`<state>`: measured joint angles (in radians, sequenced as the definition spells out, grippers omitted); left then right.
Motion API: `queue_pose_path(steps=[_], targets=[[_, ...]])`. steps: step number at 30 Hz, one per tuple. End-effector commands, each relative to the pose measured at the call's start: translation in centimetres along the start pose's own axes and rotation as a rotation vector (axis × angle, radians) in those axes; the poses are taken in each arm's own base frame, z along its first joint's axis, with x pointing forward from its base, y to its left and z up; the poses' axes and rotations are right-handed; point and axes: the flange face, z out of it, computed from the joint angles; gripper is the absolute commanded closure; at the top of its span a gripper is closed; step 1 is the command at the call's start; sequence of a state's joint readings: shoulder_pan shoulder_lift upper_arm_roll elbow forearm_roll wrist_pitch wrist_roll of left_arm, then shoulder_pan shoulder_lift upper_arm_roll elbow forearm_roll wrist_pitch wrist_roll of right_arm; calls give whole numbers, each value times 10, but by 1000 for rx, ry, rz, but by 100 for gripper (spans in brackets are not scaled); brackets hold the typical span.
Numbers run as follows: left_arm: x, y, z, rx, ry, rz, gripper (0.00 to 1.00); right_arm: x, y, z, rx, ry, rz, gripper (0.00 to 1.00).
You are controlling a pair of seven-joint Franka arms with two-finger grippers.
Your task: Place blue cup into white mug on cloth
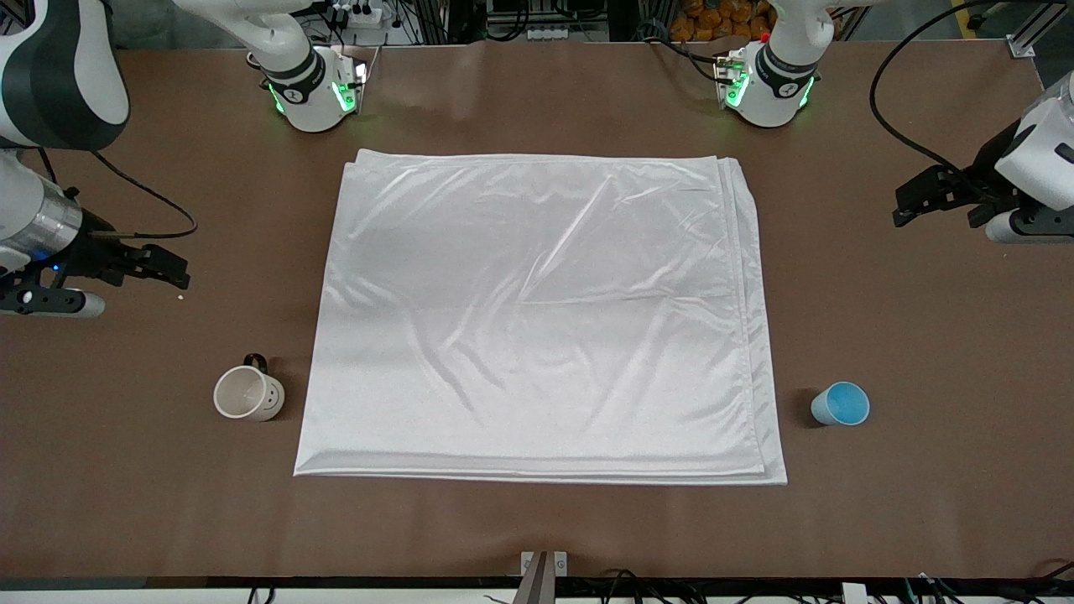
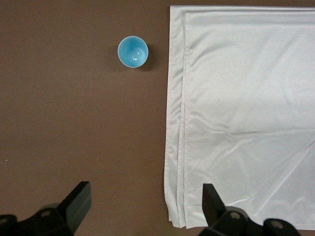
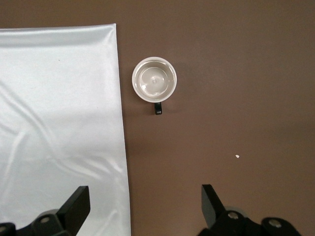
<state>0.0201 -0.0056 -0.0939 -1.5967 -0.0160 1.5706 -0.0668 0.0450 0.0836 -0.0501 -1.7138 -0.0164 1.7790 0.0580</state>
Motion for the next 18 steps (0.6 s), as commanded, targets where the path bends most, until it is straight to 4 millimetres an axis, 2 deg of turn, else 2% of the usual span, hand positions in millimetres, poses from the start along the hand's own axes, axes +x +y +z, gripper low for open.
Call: queue_pose_path(steps=[1, 10, 15, 18], targets=[[-4, 0, -2, -12, 9, 7, 0, -8, 2, -3, -3, 14, -6, 0], [-3, 0, 0, -12, 6, 4, 0, -7, 2, 0, -3, 15, -5, 0], [4, -4, 11, -9, -12, -1, 0, -10, 6, 26, -1, 37, -2, 0], [17, -28, 29, -13, -30, -40, 0, -10, 7, 42, 0, 49, -4, 0]])
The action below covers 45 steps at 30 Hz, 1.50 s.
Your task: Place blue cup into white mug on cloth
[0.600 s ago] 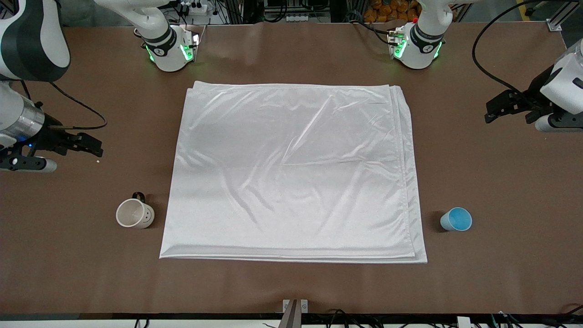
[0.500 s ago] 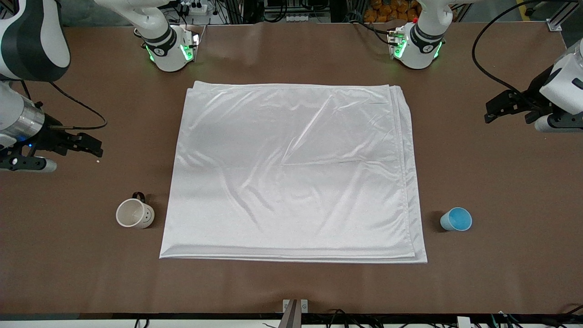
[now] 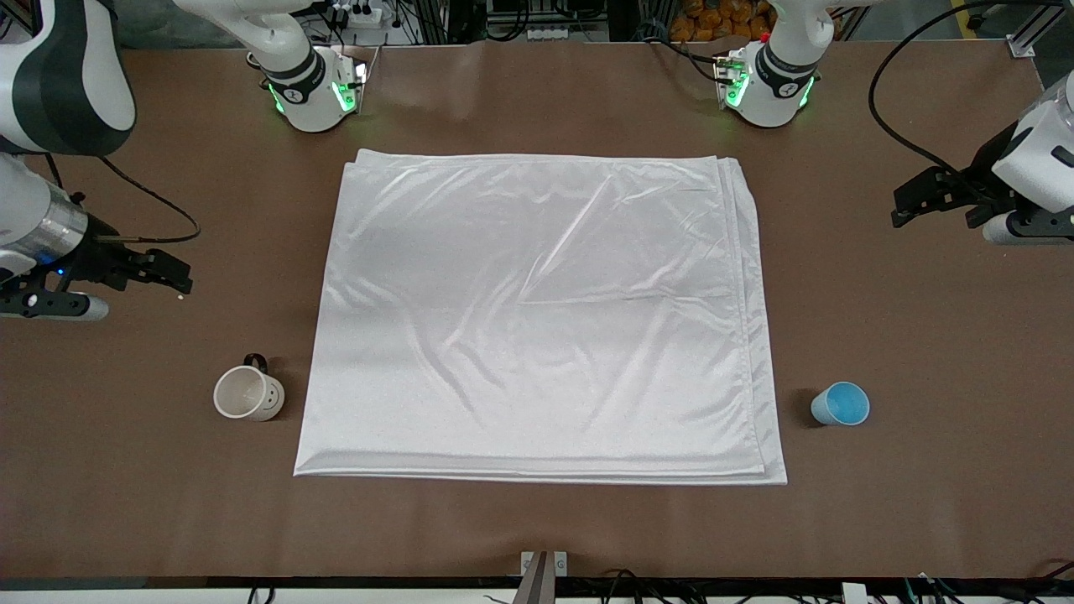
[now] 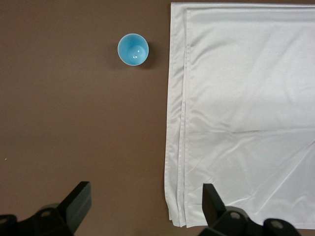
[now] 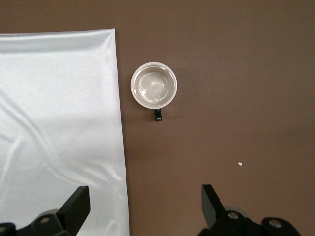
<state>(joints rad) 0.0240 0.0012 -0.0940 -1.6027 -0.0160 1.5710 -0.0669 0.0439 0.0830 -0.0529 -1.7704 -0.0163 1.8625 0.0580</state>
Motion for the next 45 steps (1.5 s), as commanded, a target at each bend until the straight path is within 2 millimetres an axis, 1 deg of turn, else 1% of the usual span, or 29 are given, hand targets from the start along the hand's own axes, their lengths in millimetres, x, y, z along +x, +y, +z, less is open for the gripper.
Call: queue_pose_path(steps=[1, 5, 9, 12, 14, 16, 19, 22, 25, 30, 36, 41, 45], targets=[[22, -32, 30, -15, -19, -47, 0, -13, 4, 28, -1, 29, -9, 0], [46, -51, 61, -22, -14, -39, 0, -13, 4, 55, 1, 64, -9, 0], [68, -67, 96, -26, -18, -16, 0, -13, 4, 91, 1, 94, -23, 0], [80, -77, 122, -23, -32, 19, 0, -10, 3, 115, -2, 97, -64, 0], [90, -80, 136, -15, -28, 48, 0, -9, 3, 129, -3, 92, -65, 0], [100, -81, 156, -13, -26, 64, 0, -7, 3, 139, -4, 92, -64, 0], [115, -85, 187, 3, -15, 84, 0, -3, 11, 154, -6, 95, -54, 0], [128, -87, 217, 39, 2, 107, 0, 1, 14, 172, -8, 99, -52, 0], [138, -83, 241, 65, 23, 132, 0, 3, 13, 188, -9, 101, -53, 0], [155, -84, 282, 68, 77, 139, 0, 5, 13, 213, -10, 109, -55, 0], [162, -87, 312, 63, 98, 141, 0, 9, 9, 240, -12, 123, -62, 0], [167, -88, 324, 63, 127, 140, 0, 10, 5, 256, -11, 125, -69, 0], [169, -89, 334, 61, 143, 140, 0, 11, 2, 261, -13, 134, -84, 11]])
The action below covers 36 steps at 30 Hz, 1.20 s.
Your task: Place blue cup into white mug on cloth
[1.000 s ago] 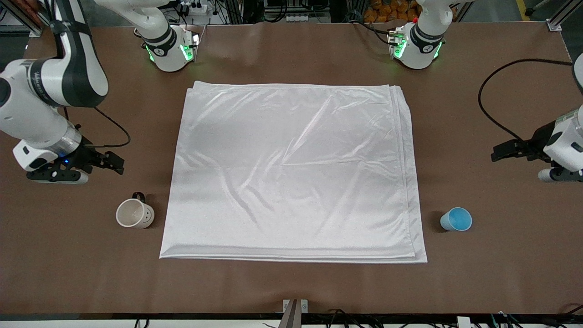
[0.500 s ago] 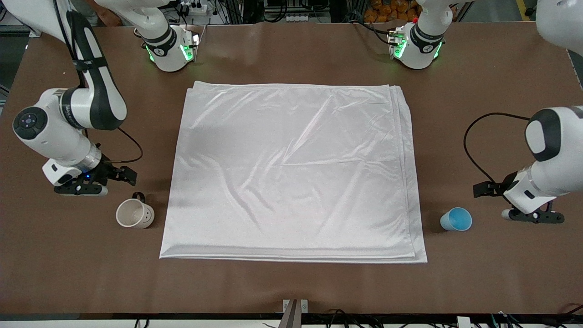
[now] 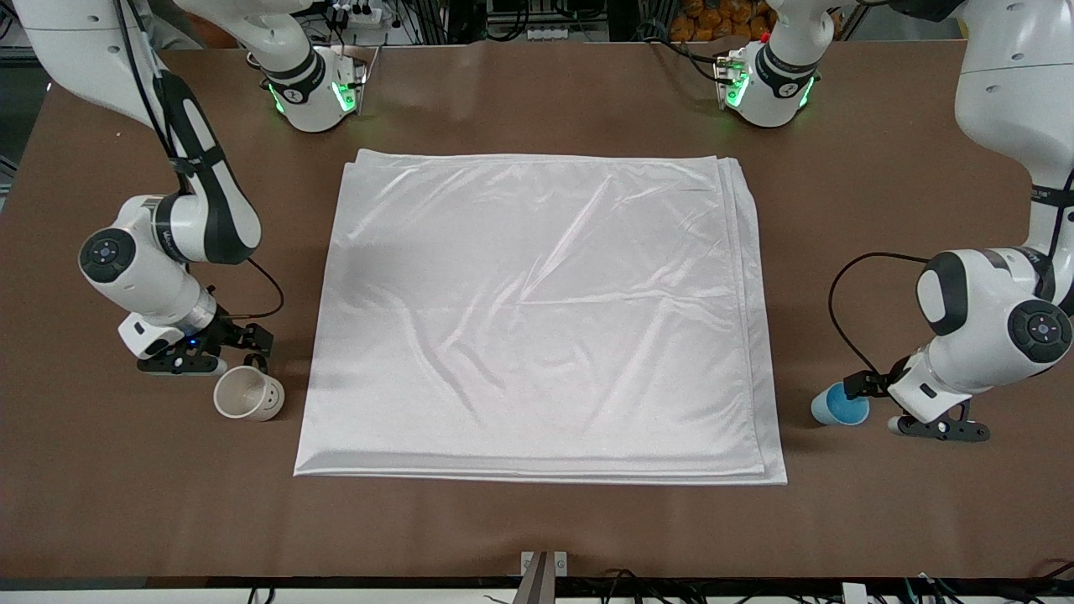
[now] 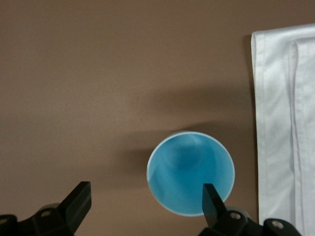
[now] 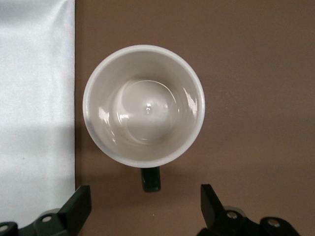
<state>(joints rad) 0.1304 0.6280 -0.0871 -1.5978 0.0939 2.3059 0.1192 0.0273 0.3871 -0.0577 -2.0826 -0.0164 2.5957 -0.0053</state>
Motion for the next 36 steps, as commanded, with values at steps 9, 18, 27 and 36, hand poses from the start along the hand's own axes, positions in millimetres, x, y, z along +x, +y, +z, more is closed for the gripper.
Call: queue_pose_path(steps=[9, 18, 27, 36], targets=[[6, -9, 26, 14, 38, 17, 0, 4, 0, 12, -4, 32, -85, 43], [3, -14, 35, 5, 33, -22, 60, 12, -1, 12, -5, 47, -89, 61], [2, -15, 36, 8, 30, -51, 100, 16, -2, 10, -5, 53, -90, 92], [2, -17, 36, 4, 30, -58, 100, 29, -29, -23, 13, 67, -111, 100]])
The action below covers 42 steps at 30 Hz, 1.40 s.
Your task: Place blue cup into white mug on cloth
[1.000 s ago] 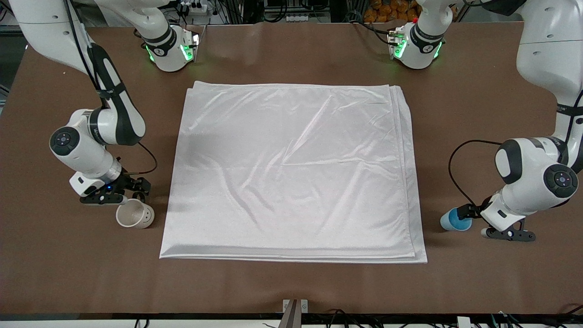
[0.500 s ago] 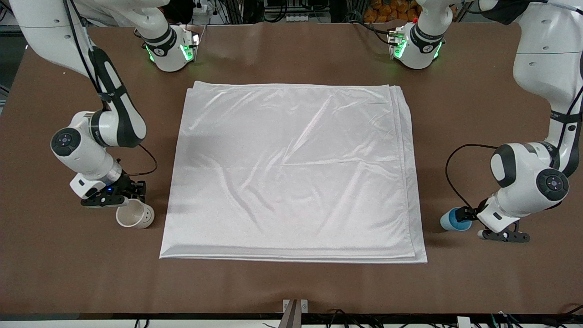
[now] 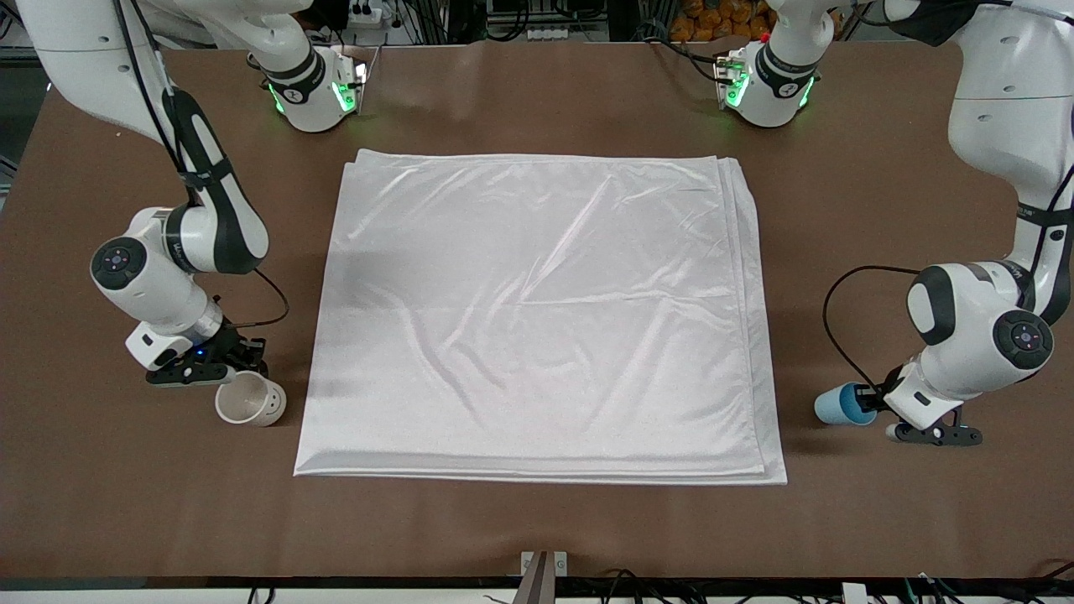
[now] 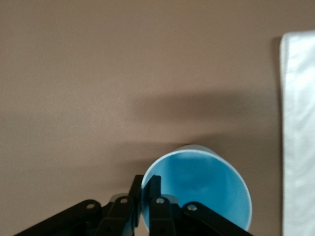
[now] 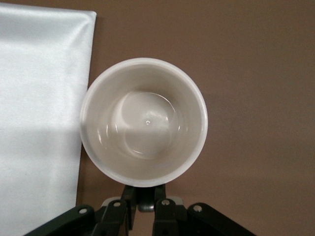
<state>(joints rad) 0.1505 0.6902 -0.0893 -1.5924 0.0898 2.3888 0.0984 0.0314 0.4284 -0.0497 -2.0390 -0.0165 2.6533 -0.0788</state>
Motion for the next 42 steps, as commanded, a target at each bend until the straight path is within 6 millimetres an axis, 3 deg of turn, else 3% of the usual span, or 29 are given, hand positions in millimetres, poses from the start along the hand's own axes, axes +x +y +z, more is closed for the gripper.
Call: queue_pose_path(steps=[1, 7, 15, 20, 30, 36, 42], targets=[[3, -5, 2, 11, 5, -17, 100, 20, -25, -32, 16, 3, -21, 100], [6, 0, -11, 8, 18, -10, 100, 50, -68, -84, 34, -65, 27, 100], [7, 15, -59, -30, -15, -51, 100, 62, -192, -135, 42, -103, 105, 100], [8, 40, -87, -62, -28, -76, 100, 59, -264, -156, 53, -93, 148, 100], [0, 124, -110, -66, -116, -150, 100, 36, -386, -172, 93, -65, 74, 100], [-3, 178, -115, -61, -142, -180, 100, 1, -463, -154, 89, -75, 39, 100], [-13, 227, -118, -49, -174, -214, 100, -24, -514, -130, 84, -86, 9, 100]])
